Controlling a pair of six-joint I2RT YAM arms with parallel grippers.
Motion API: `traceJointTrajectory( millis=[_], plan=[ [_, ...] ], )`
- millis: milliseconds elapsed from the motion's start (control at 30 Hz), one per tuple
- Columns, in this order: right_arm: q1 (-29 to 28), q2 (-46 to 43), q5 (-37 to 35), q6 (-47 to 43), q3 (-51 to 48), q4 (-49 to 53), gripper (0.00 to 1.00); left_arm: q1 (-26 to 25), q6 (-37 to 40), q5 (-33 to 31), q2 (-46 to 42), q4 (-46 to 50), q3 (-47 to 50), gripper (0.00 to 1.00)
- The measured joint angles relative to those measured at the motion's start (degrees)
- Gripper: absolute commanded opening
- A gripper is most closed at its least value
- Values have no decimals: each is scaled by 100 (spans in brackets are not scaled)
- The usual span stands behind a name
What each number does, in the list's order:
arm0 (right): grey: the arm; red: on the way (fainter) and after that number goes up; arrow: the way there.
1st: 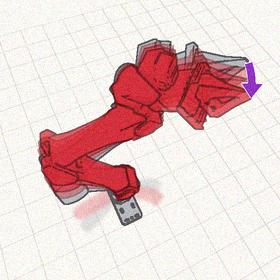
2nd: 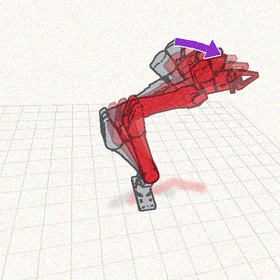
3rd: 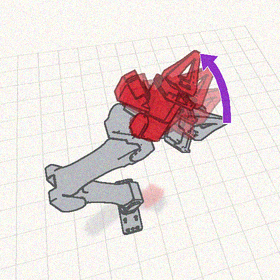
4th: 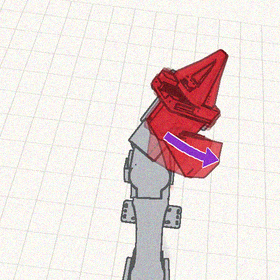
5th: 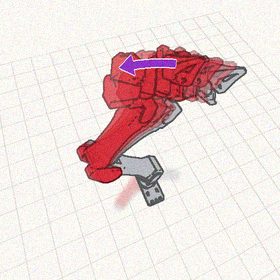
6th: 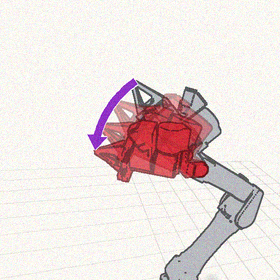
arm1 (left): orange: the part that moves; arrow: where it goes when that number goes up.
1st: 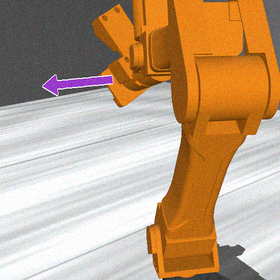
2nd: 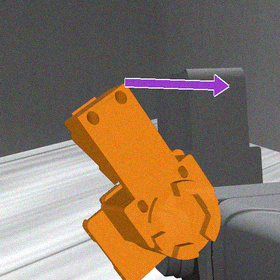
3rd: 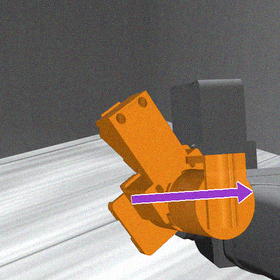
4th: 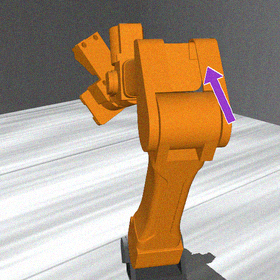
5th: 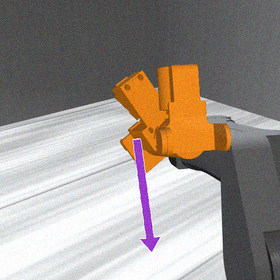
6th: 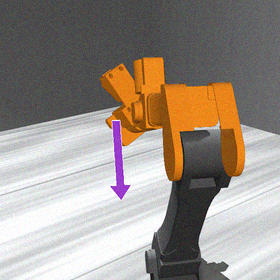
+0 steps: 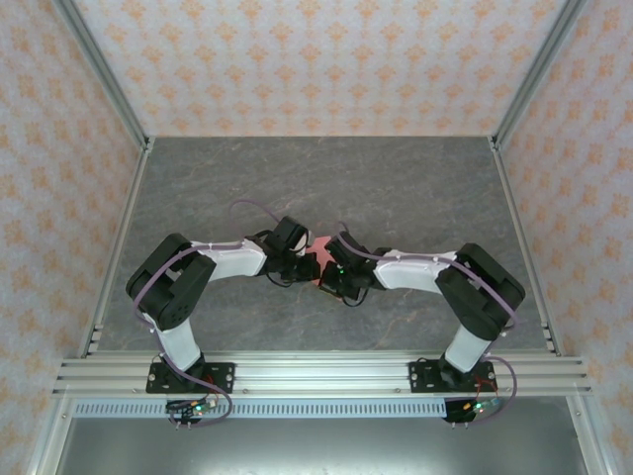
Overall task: Fold a paper plane with a square sheet of paper (fold left side to right side)
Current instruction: Third fold the triangle at the center of the table.
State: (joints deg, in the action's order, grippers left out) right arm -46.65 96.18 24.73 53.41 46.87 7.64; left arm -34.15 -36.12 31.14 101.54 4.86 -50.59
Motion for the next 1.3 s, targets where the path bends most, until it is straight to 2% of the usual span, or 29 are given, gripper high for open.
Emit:
traceJointTrajectory(
  millis=[567, 700, 800, 900, 1000, 1067, 1167, 1300],
  plan=[
    [24, -1550, -247, 496, -1585, -109, 0, 0, 0, 11, 0, -2, 0, 8],
    [96, -1821, -328, 374, -1624, 291, 0, 0, 0, 44, -2, -7, -2, 13],
    [127, -2033, -603, 17, -1495, 994, 1, 2, -24, 96, -17, 7, -39, 18],
    [138, -2162, -970, -503, -1119, 1659, 21, 2, -35, 87, -229, 129, -114, 25],
    [138, -2168, -1436, -1193, -551, 2107, 42, 9, 17, -81, -868, 361, -120, 44],
    [138, -2168, -1744, -1635, -260, 2238, 53, 50, 35, -284, -1497, 544, -116, 52],
    [144, -2151, -2004, -2181, -66, 2205, 64, 271, -35, -448, -2221, 566, 59, 55],
    [155, -1899, -1878, -2817, -50, 1683, 68, 579, -240, -485, -2485, 560, 560, 56]
  ],
)
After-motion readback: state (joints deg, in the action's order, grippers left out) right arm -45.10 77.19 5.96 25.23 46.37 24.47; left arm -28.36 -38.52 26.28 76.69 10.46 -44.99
